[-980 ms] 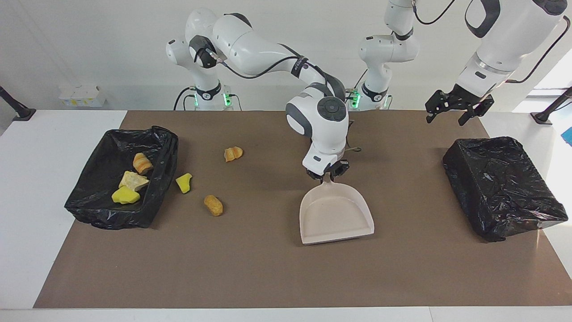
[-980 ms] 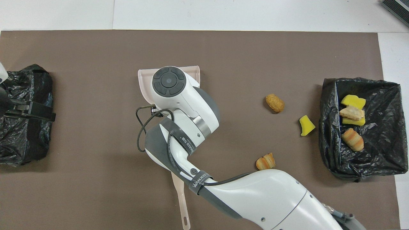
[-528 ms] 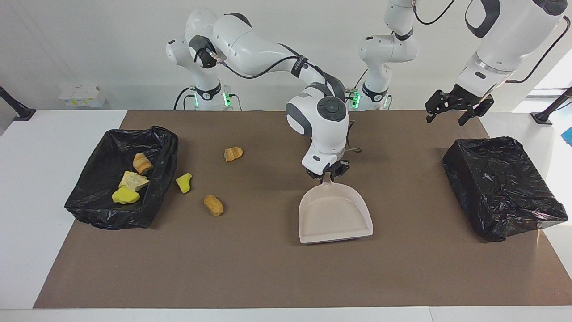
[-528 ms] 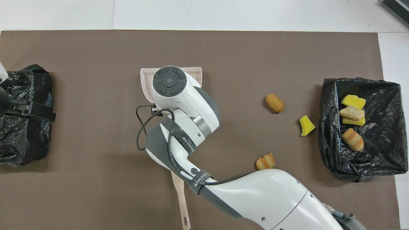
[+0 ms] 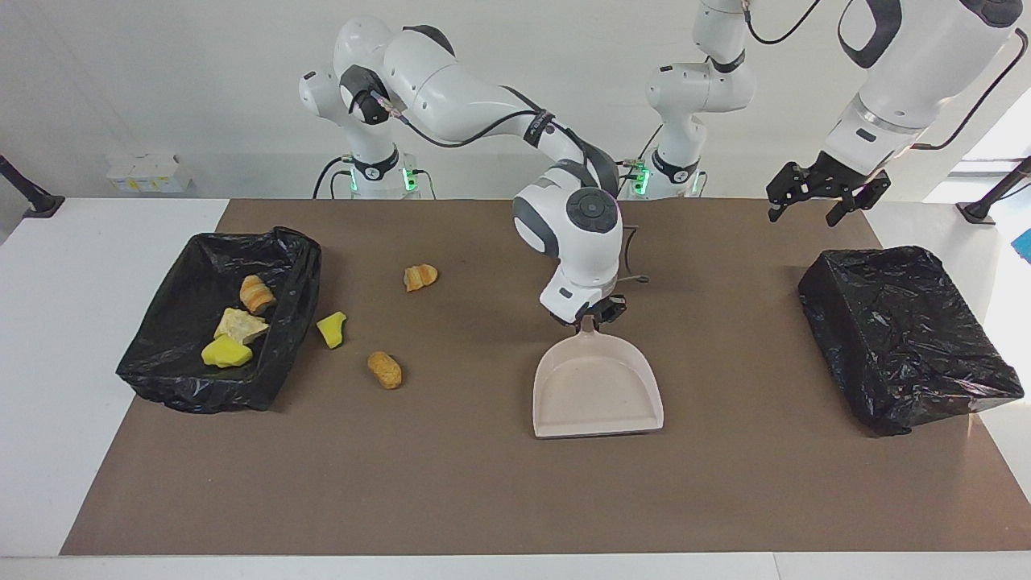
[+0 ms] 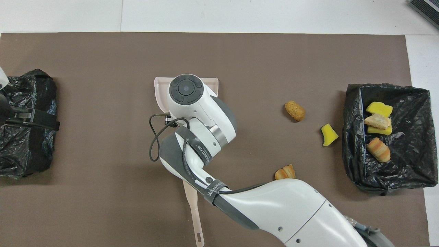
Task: Sweep and dump trash in bin
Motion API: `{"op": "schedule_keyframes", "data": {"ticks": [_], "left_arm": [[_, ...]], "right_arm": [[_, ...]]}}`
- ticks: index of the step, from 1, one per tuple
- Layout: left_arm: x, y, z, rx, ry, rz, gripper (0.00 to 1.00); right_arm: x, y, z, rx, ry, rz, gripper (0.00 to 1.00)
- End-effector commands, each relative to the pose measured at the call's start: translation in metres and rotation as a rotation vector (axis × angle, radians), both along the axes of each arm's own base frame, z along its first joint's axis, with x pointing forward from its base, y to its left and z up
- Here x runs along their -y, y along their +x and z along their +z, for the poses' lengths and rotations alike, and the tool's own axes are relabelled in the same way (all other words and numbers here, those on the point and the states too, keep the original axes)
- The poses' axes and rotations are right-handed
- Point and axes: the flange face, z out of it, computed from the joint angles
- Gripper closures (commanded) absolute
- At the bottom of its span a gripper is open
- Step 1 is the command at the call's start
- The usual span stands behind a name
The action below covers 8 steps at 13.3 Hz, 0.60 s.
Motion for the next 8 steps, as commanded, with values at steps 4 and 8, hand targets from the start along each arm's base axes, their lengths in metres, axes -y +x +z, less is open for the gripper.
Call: {"op": "schedule_keyframes", "data": {"ticks": [4,8], "left_arm": [[-0.001,-0.004,0.003,0.007,0.018,-0.005,0.0],[-0.001,-0.004,0.003,0.007,0.018,-0.005,0.0]], "right_arm": [[0.024,0.015,0.012,0.0,0.032,-0.039,0.68],[0.032,0.022,0.018,0.009,0.045,-0.067,0.31]]}}
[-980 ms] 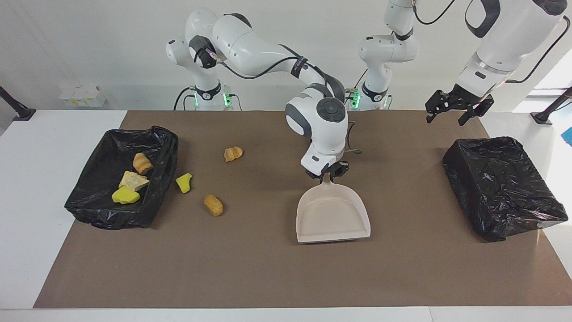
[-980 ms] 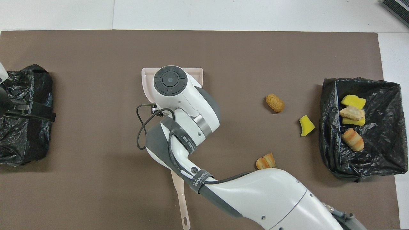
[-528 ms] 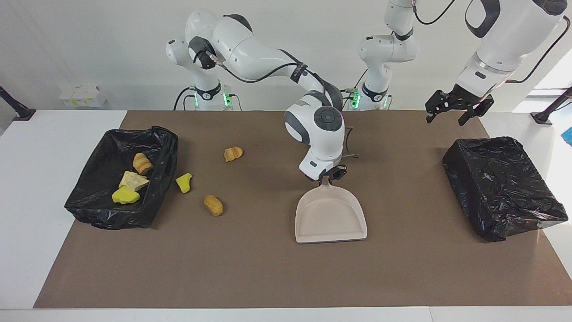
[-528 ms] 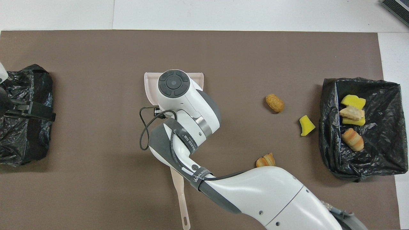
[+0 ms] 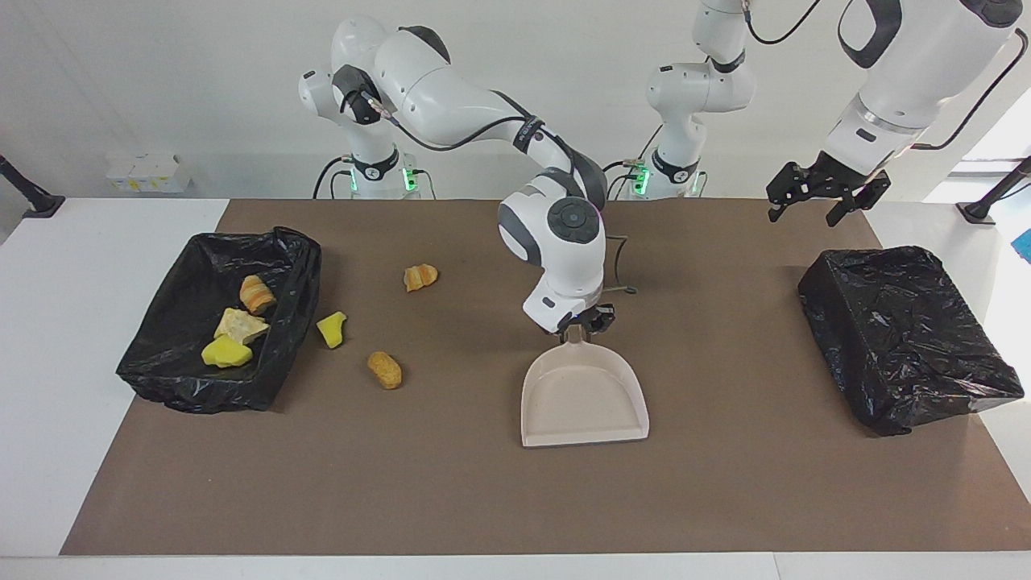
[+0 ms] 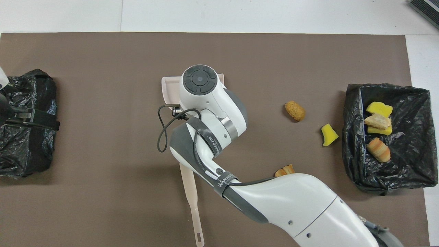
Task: Sweep and dump trash in bin
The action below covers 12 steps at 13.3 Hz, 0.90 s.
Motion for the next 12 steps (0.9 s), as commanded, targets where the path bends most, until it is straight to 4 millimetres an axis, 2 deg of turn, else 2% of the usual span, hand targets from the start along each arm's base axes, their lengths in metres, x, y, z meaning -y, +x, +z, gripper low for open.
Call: {"op": "schedule_keyframes", "data": {"ticks": [1,2,3,4,6,8,9,10,11,12], "left_arm": [[-0.001,-0.004,0.003,0.007,0.018,-0.005,0.0],[-0.001,-0.004,0.003,0.007,0.018,-0.005,0.0],[-0.001,-0.004,0.003,0.007,0.018,-0.005,0.0],[-0.001,-0.004,0.003,0.007,0.018,-0.005,0.0],[-0.001,-0.004,0.003,0.007,0.018,-0.005,0.0],[-0.001,-0.004,0.003,0.007,0.018,-0.005,0.0],[-0.001,-0.004,0.003,0.007,0.018,-0.005,0.0],[-0.001,-0.004,0.003,0.007,0.018,-0.005,0.0],[-0.001,-0.004,0.003,0.007,0.018,-0.005,0.0],[-0.001,-0.004,0.003,0.007,0.018,-0.005,0.0]], "right_arm": [[0.012,0.005,0.013,0.004,0.039,-0.029,0.25],[0.013,0.005,0.027,0.013,0.057,-0.035,0.17],[0.015,0.005,0.043,0.018,0.081,-0.046,0.04],[0.023,0.007,0.059,0.029,0.083,-0.048,0.0],[0.034,0.001,0.094,0.032,0.081,-0.045,0.0],[0.043,-0.017,0.127,0.014,0.049,-0.005,0.0],[0.04,-0.038,0.145,0.013,0.032,0.038,0.0],[0.042,-0.064,0.15,-0.009,-0.003,0.056,0.0],[0.044,-0.089,0.149,-0.02,-0.031,0.075,0.0],[0.037,-0.121,0.146,-0.029,-0.056,0.106,0.0]]}}
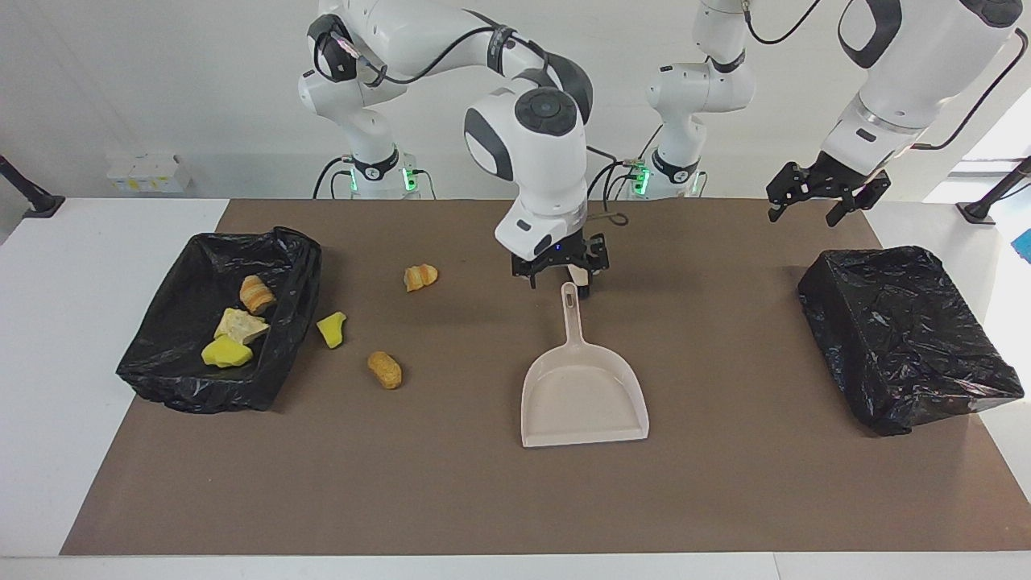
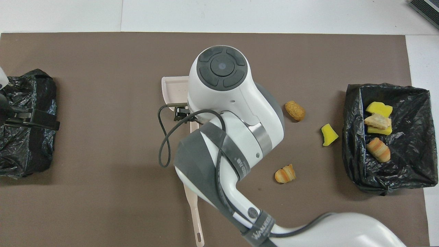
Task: Sweep and dump trash in bin
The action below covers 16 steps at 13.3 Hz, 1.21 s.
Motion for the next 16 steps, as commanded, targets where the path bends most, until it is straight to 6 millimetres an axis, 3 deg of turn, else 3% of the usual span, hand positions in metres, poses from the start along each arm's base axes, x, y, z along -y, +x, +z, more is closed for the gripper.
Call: {"op": "schedule_keyframes", "data": {"ticks": [1,4,6,8,10,12,15,16], "left_arm": [[-0.001,-0.004,0.003,0.007,0.018,-0.005,0.0],[-0.001,-0.004,0.003,0.007,0.018,-0.005,0.0],[-0.001,-0.004,0.003,0.007,0.018,-0.005,0.0],[-0.001,-0.004,0.003,0.007,0.018,-0.005,0.0],[-0.001,-0.004,0.003,0.007,0.018,-0.005,0.0],[-0.001,-0.004,0.003,0.007,0.018,-0.005,0.0],[-0.001,-0.005,0.002,-0.006,0.019,-0.006,0.0],[-0.002,-0.005,0.002,-0.003,0.018,-0.004,0.0]], "right_arm": [[0.002,-0.089,-0.018,-0.038,-0.068,0.082,0.0],[0.018,-0.176,-0.062,-0.023,-0.043,0.112,0.0],[0.03,-0.209,-0.077,-0.024,-0.024,0.129,0.0],[0.013,-0.232,-0.1,-0.047,-0.043,0.17,0.0],[0.006,-0.238,-0.116,-0.029,-0.027,0.156,0.0],[-0.016,-0.259,-0.134,-0.04,-0.03,0.18,0.0],[-0.035,-0.268,-0.161,-0.031,-0.008,0.174,0.0],[-0.036,-0.269,-0.161,-0.029,-0.007,0.176,0.09]]}}
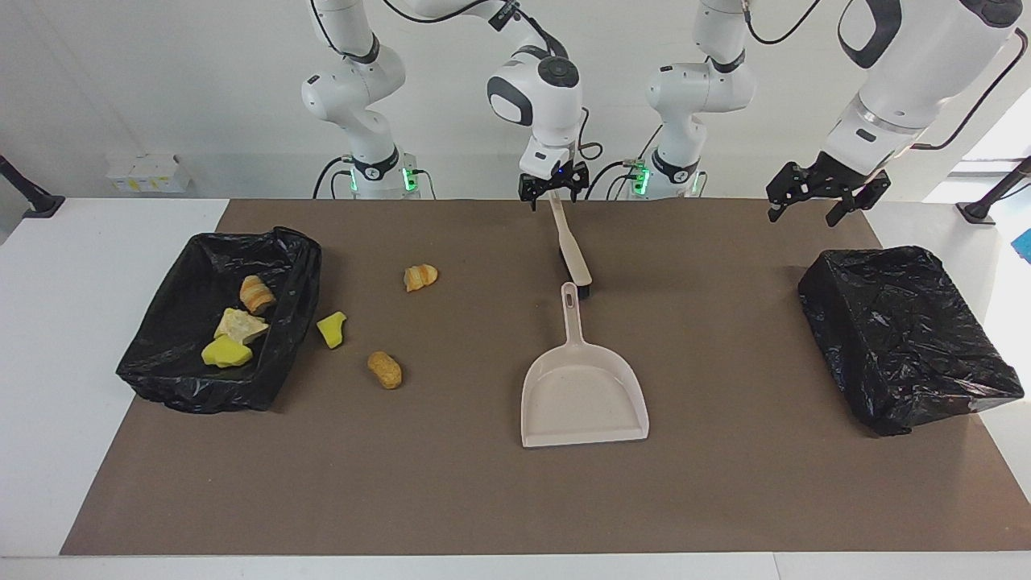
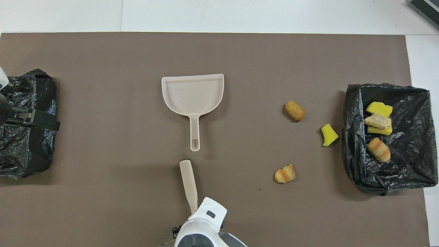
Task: Sweep and dump trash in bin
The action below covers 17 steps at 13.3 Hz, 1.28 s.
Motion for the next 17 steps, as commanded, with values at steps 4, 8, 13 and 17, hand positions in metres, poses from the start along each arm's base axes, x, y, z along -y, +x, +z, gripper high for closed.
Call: {"op": "schedule_keyframes", "data": {"ticks": [4,8,13,17], "left_arm": [[-0.001,-0.005,0.004,0.026,0.007,-0.01,0.0],[-0.001,0.001,0.002,0.065,0.005,-0.015,0.0],[-0.011,0.004,-0.002,0.07,0.004,-0.086,0.0],[-0.012,0.007,-0.002,0.085,0.004,-0.086,0.0]], "right_arm": [[0.003,-0.01,-0.012,-0.023,-0.006,-0.014,0.22],[-0.001,-0.02,-0.019,-0.032,-0.017,-0.01,0.25],[-0.002,-0.02,-0.017,-0.032,-0.02,-0.046,0.8],[-0.001,-0.023,-0.005,-0.05,-0.056,-0.186,1.0]]}}
